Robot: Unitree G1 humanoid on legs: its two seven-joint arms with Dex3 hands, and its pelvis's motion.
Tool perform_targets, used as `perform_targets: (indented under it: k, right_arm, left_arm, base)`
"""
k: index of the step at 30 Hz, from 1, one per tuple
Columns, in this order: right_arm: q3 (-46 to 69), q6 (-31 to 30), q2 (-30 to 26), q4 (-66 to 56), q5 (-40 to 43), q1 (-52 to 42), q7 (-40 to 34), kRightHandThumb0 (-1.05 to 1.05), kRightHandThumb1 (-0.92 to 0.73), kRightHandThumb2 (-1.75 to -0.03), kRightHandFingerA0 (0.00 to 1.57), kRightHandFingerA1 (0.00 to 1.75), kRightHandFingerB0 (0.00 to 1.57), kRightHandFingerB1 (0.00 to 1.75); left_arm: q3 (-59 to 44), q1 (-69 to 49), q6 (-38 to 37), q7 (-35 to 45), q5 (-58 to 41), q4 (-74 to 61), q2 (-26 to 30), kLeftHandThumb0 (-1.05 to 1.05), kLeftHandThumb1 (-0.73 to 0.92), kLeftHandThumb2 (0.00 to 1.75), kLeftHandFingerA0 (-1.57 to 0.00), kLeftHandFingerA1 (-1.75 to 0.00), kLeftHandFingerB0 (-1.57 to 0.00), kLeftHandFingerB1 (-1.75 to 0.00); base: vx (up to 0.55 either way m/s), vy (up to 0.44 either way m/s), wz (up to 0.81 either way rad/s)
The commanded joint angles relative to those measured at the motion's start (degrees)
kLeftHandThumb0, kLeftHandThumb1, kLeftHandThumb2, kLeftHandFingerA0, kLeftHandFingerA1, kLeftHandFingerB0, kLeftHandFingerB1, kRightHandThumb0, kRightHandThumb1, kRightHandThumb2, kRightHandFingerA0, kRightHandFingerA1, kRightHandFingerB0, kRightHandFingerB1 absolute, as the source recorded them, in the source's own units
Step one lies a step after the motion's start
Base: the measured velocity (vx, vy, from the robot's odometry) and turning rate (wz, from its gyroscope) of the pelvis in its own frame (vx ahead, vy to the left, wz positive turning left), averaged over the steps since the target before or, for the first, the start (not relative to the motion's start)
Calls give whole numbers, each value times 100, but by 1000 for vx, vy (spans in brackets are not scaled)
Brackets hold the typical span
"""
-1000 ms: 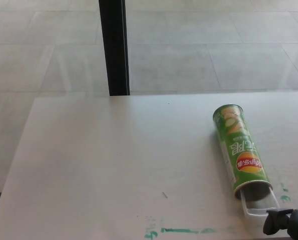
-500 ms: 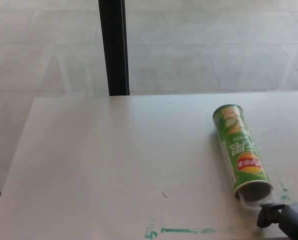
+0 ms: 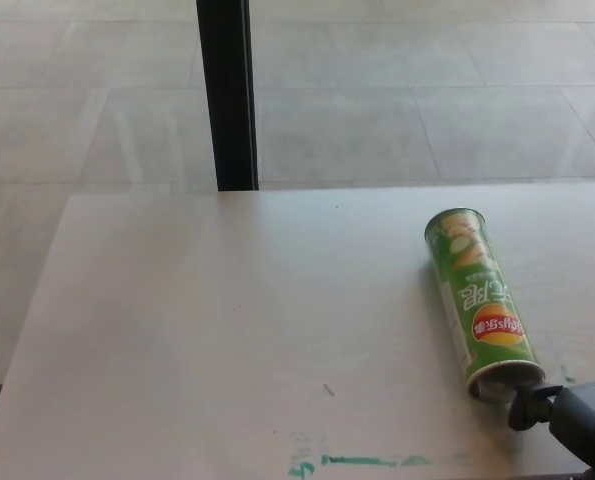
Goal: Use the right hand as a fist to push the chips tray inside its container kept in the middle of the desk
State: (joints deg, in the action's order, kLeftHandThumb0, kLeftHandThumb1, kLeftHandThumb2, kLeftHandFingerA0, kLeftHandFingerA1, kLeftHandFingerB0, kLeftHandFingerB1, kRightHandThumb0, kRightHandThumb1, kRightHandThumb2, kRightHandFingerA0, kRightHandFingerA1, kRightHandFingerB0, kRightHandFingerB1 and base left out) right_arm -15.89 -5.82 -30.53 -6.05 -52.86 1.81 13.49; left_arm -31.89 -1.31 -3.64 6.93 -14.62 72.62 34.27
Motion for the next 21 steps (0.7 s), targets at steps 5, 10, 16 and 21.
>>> perform_targets:
  k: [5,10,16,21]
  right_arm:
    - [-99,-103,102,220,-220,523,-134,-79,-68,-60,113,136,21,83]
    - [-223,-112,134,337,-325,790,-134,-83,-72,-61,110,138,19,91]
    - [-311,-89,163,543,-268,959,-139,-81,-69,-60,114,131,21,89]
    - [-383,-67,120,713,-384,966,-335,-87,-69,-62,117,139,23,90]
  left_arm:
    - [-56,4,13,34,-85,41,110,-78,92,67,-55,-69,-44,-49]
    - [-111,-22,-27,-1,-111,30,124,-73,92,68,-55,-68,-47,-53]
    - [-75,-47,-51,-12,-58,21,147,-81,91,67,-56,-70,-43,-49]
    - [-50,23,18,38,-43,55,148,-75,71,109,-54,-74,-38,-59]
  base:
    - [0,0,0]
    - [0,0,0]
    - [0,0,0]
    - [0,0,0]
